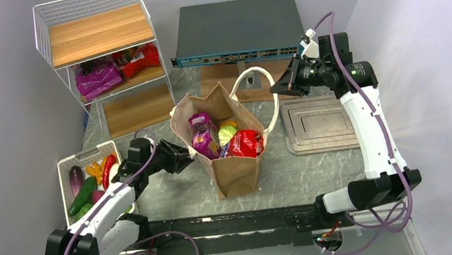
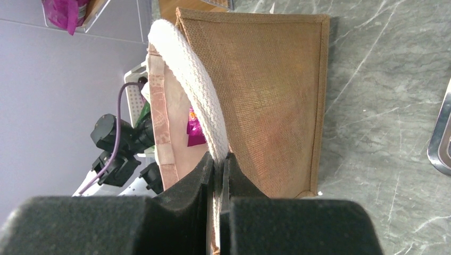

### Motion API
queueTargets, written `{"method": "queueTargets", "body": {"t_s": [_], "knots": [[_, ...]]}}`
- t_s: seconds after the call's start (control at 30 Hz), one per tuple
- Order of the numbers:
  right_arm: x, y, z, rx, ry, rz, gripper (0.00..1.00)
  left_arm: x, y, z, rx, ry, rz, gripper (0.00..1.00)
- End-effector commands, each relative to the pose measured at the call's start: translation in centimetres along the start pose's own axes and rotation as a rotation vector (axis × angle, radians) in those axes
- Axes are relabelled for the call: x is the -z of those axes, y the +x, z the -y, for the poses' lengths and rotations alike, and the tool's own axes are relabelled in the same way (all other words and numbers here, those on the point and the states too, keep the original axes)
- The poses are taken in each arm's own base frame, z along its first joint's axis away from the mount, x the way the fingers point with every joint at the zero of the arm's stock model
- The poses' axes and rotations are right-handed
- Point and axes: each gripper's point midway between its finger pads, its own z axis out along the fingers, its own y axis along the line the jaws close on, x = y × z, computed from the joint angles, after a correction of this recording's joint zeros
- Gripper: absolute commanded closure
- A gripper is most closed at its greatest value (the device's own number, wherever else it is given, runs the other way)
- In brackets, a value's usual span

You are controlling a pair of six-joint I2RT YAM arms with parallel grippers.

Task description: Place the food into the grocery bag and tie it

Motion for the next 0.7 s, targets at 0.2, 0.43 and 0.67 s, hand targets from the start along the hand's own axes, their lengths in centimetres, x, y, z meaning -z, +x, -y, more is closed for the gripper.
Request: {"method": "queueTargets", "body": {"t_s": [0.2, 0.43, 0.67], "knots": [[0.5, -1.8, -1.8, 0.043, -0.057, 0.055, 1.00, 1.8, -0.9, 5.1, -0.138, 0.032, 0.088, 0.73], [1.3, -1.9, -3.2, 0.070, -0.110, 0.075, 1.00, 6.3, -1.7, 8.2, -0.260, -0.008, 0.222, 0.82], [2.0, -1.9, -4.4, 0.091, -0.167, 0.083, 1.00, 11.1, -3.0, 10.1, -0.380, -0.066, 0.392, 0.93]]}}
